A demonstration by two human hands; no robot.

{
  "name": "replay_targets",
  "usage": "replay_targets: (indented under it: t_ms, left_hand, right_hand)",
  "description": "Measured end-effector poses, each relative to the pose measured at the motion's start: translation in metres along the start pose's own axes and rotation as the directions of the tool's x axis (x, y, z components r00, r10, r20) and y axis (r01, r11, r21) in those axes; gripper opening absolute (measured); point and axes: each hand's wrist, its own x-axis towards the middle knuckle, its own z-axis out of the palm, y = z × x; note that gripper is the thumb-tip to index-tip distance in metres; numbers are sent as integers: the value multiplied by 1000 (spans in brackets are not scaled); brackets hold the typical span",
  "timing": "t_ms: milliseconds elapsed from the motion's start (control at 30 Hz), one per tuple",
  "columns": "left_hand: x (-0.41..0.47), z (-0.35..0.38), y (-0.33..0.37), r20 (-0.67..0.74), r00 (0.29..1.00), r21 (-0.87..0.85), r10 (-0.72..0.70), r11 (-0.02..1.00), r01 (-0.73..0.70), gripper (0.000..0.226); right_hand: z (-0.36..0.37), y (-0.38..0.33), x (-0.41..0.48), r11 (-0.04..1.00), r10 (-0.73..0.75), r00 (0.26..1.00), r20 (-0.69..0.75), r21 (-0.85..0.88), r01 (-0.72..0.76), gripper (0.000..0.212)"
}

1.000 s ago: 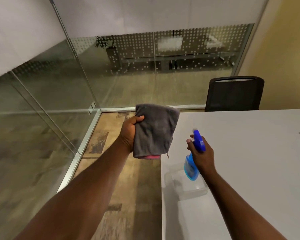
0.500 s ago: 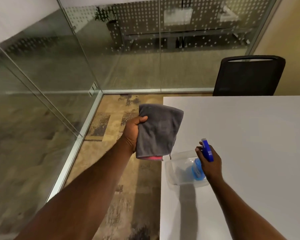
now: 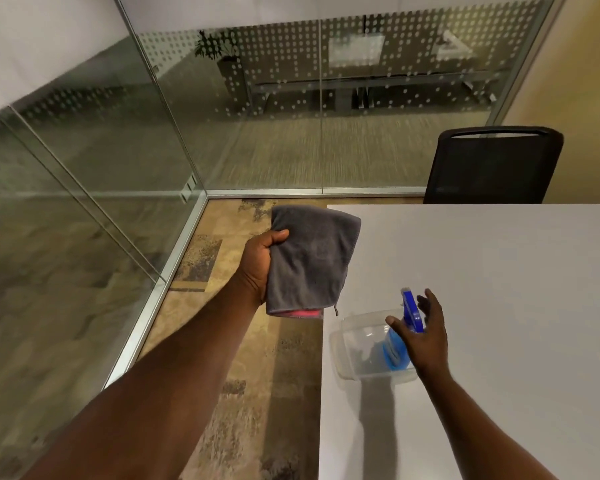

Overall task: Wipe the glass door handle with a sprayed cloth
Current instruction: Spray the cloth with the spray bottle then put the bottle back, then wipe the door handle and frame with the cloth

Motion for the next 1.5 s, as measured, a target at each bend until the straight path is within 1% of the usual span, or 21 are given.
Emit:
replay_targets:
  t_ms: [67,167,267,333,367,467,567,600,633,700,833,933,1000,1033,1100,1133,1167,1233,1300,1400,1500]
  left_hand:
    - [-4,1,7,9,1000,-1,16,1000,-16,22]
    - [-11,6,18,16,999,8,44,999,-44,26]
    - [-20,9,26,26,997,-13,73,997,-72,54]
    - [-26,12,32,32,996,-44,83,996,-82,63]
    - [-31,13,35,35,996,-51,84,995,-82,65]
    - [-47,15,49,41,994,-80,102,992,-99,59]
    - [-63,6,68,60,993,-153,105,984,-95,56]
    - [-70,-1,76,52,992,-173,114,980,-104,50]
    - [-76,-7,83,43,992,-179,121,977,-111,41]
    - [-94,-28,99,21,988,-193,153,970,-146,30]
    - [-130,-81,126,-71,976,-167,207,962,-216,27]
    - [-161,-127,146,-126,965,-106,230,964,-243,29]
    - [-185,-155,157,-140,950,-75,280,953,-292,23]
    - [-196,-170,161,-139,936,-59,325,940,-335,26]
    - [-216,-200,171,-120,892,-26,435,897,-441,41]
    - [-225,-214,175,-119,873,-12,474,878,-478,44]
    - [-237,-232,180,-136,849,15,511,858,-514,42]
    - [-257,-257,188,-188,806,89,561,827,-555,31]
    - [-280,-284,195,-229,769,166,597,802,-574,24]
    - [-318,-327,204,-284,725,226,628,778,-586,22]
    - [-352,-361,211,-359,677,326,643,766,-554,22]
  right_hand:
    - [-5,-6,-6,1000,-30,999,-15,-5,30,104]
    - [-12,-31,-10,992,-119,991,-55,-35,117,102]
    - [-6,-79,-14,967,-253,963,-95,-10,253,94]
    - [5,-119,-13,948,-311,949,-45,61,313,86]
    - [12,-139,-12,940,-323,946,4,114,320,81]
    - [33,-199,-12,924,-303,932,199,300,236,71]
    - [58,-245,-24,890,-327,871,366,430,153,47]
    - [67,-256,-29,883,-331,858,393,450,135,41]
    - [75,-265,-34,880,-328,852,409,461,118,40]
    - [95,-281,-46,880,-323,831,453,467,87,42]
    - [136,-315,-78,880,-305,774,555,475,6,33]
    - [172,-344,-114,848,-312,698,645,520,-101,33]
    - [195,-361,-139,837,-342,651,678,535,-118,32]
    - [206,-369,-152,833,-359,628,690,540,-117,29]
    - [227,-381,-177,825,-392,581,714,552,-122,24]
    - [237,-385,-189,820,-405,557,725,557,-129,23]
    - [250,-390,-205,815,-418,529,738,562,-141,26]
    - [271,-397,-229,802,-436,484,759,571,-174,32]
    - [293,-405,-259,795,-444,451,774,572,-201,31]
    - [327,-415,-312,790,-463,429,775,581,-196,20]
    - [359,-421,-355,785,-483,442,756,598,-164,17]
